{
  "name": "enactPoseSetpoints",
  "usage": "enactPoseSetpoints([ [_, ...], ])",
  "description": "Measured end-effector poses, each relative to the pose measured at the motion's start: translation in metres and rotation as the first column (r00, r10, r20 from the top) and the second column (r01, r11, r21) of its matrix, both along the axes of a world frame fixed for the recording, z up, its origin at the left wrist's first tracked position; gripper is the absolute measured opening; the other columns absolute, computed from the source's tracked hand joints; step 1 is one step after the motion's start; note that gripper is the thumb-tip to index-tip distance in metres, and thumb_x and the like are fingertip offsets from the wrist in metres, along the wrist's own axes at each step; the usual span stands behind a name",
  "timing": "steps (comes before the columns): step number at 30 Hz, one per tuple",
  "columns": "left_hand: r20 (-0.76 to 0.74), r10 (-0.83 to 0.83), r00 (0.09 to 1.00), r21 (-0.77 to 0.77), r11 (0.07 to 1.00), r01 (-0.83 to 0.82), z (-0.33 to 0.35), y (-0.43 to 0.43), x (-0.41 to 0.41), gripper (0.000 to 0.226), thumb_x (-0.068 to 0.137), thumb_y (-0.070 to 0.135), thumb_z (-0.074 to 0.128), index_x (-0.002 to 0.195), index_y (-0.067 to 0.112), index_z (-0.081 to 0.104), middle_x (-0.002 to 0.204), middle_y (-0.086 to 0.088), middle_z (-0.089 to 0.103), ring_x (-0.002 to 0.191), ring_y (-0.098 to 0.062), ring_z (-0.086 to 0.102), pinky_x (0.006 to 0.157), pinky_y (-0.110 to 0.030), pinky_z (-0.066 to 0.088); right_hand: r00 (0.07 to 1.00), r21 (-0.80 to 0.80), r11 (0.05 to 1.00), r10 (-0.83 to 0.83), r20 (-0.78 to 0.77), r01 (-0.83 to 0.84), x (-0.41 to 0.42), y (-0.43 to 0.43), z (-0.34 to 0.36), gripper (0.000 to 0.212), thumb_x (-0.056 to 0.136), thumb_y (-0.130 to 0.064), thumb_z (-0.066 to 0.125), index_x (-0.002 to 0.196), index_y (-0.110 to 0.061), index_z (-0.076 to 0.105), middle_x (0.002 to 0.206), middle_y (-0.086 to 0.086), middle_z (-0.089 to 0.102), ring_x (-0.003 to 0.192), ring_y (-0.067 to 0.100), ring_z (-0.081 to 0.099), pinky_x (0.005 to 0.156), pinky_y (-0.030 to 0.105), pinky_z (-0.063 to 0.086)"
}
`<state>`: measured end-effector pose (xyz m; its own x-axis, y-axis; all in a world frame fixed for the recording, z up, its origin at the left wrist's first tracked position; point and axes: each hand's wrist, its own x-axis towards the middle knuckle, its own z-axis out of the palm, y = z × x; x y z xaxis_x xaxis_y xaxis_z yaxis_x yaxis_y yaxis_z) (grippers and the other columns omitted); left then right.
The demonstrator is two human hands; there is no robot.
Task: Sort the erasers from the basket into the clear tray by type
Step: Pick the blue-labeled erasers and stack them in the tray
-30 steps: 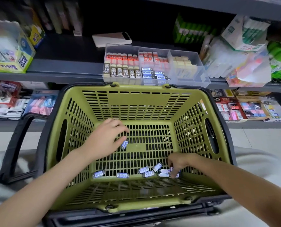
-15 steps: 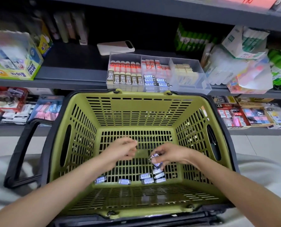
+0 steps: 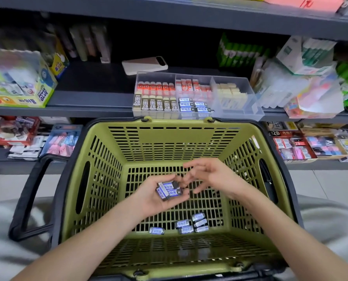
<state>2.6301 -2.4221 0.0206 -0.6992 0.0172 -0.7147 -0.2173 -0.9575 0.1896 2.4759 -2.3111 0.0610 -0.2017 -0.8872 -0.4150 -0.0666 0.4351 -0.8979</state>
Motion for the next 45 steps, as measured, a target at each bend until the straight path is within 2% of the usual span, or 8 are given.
enactPoseSetpoints([
  [3, 0.08, -0.006, 0.997, -0.078, 0.997, 0.013, -0.007, -0.004, 0.0, 0.016, 0.072, 0.005, 0.068, 0.086, -0.003, 0.064, 0.078, -0.02, 0.067, 0.073, -0.033, 0.068, 0.059, -0.038, 0.058, 0.912, 0.244, 0.964, 0.192, -0.363, -0.106, -0.008, 0.01, -0.039, 0.015, 0.087, -0.011, 0.061, 0.095, -0.024, 0.06, 0.088, -0.006, 0.064, 0.079, 0.006, 0.062, 0.077, 0.026, 0.055],
  [7, 0.104, -0.028, 0.994, -0.154, 0.987, 0.044, -0.013, -0.01, -0.002, 0.009, 0.069, 0.006, 0.071, 0.07, -0.003, 0.072, 0.074, -0.017, 0.068, 0.067, -0.029, 0.069, 0.057, -0.035, 0.058, 0.685, 0.63, 0.698, 0.643, -0.344, -0.339, 0.013, 0.032, -0.099, 0.051, 0.081, -0.021, 0.07, 0.128, -0.015, 0.051, 0.126, 0.003, 0.056, 0.117, 0.02, 0.053, 0.1, 0.032, 0.043],
  [18, 0.099, 0.028, 0.995, -0.163, 0.986, -0.012, -0.016, -0.015, -0.003, 0.012, 0.069, 0.005, 0.069, 0.079, -0.002, 0.067, 0.075, -0.016, 0.067, 0.066, -0.026, 0.068, 0.055, -0.033, 0.058, 0.584, 0.707, 0.606, 0.741, -0.333, -0.366, 0.022, 0.035, -0.124, 0.061, 0.078, -0.02, 0.074, 0.131, -0.008, 0.046, 0.133, 0.01, 0.051, 0.119, 0.027, 0.051, 0.098, 0.035, 0.044],
  [22, 0.115, 0.007, 0.993, -0.192, 0.981, 0.015, -0.014, -0.013, -0.004, 0.017, 0.069, 0.005, 0.069, 0.083, -0.002, 0.065, 0.073, -0.016, 0.068, 0.064, -0.027, 0.068, 0.053, -0.031, 0.057, 0.742, 0.671, 0.637, 0.642, -0.192, -0.378, 0.016, 0.044, -0.125, 0.042, 0.082, -0.016, 0.07, 0.119, -0.011, 0.05, 0.121, 0.009, 0.05, 0.086, 0.021, 0.064, 0.066, 0.025, 0.053],
  [26, 0.12, -0.013, 0.993, -0.21, 0.977, 0.039, -0.017, -0.012, -0.004, 0.011, 0.067, 0.005, 0.07, 0.076, -0.002, 0.071, 0.075, -0.016, 0.069, 0.066, -0.027, 0.069, 0.055, -0.031, 0.058, 0.685, 0.698, 0.571, 0.711, -0.158, -0.432, 0.013, 0.046, -0.127, 0.054, 0.088, -0.03, 0.061, 0.136, -0.015, 0.04, 0.138, 0.008, 0.044, 0.122, 0.028, 0.049, 0.1, 0.037, 0.043],
  [33, 0.124, -0.021, 0.992, -0.24, 0.969, 0.05, -0.017, -0.014, -0.004, 0.013, 0.063, 0.003, 0.074, 0.075, -0.003, 0.074, 0.076, -0.017, 0.07, 0.068, -0.03, 0.069, 0.056, -0.032, 0.057, 0.766, 0.544, 0.699, 0.625, -0.151, -0.464, 0.016, 0.038, -0.113, 0.036, 0.09, -0.026, 0.058, 0.124, -0.014, 0.055, 0.125, 0.005, 0.056, 0.101, 0.016, 0.057, 0.091, 0.033, 0.05],
  [39, 0.123, 0.054, 0.991, -0.246, 0.969, -0.022, -0.009, -0.027, -0.005, 0.023, 0.068, 0.019, 0.075, 0.079, 0.0, 0.075, 0.076, -0.018, 0.069, 0.068, -0.032, 0.068, 0.061, -0.041, 0.059, 0.987, 0.031, 0.999, -0.038, -0.157, 0.044, -0.002, -0.004, -0.033, 0.011, 0.092, -0.02, 0.058, 0.096, -0.015, 0.067, 0.074, -0.003, 0.063, 0.061, 0.009, 0.054, 0.057, 0.02, 0.048],
  [45, 0.027, 0.083, 0.996, -0.117, 0.99, -0.079, 0.02, -0.03, -0.017, 0.044, 0.075, 0.041, 0.069, 0.073, -0.002, 0.075, 0.079, -0.019, 0.069, 0.071, -0.033, 0.069, 0.067, -0.046, 0.059, 0.822, -0.227, 0.962, -0.007, -0.57, -0.149, 0.027, -0.031, 0.032, 0.023, 0.086, -0.021, 0.065, 0.109, -0.02, 0.069, 0.097, 0.0, 0.071, 0.088, 0.011, 0.062, 0.082, 0.031, 0.049],
])
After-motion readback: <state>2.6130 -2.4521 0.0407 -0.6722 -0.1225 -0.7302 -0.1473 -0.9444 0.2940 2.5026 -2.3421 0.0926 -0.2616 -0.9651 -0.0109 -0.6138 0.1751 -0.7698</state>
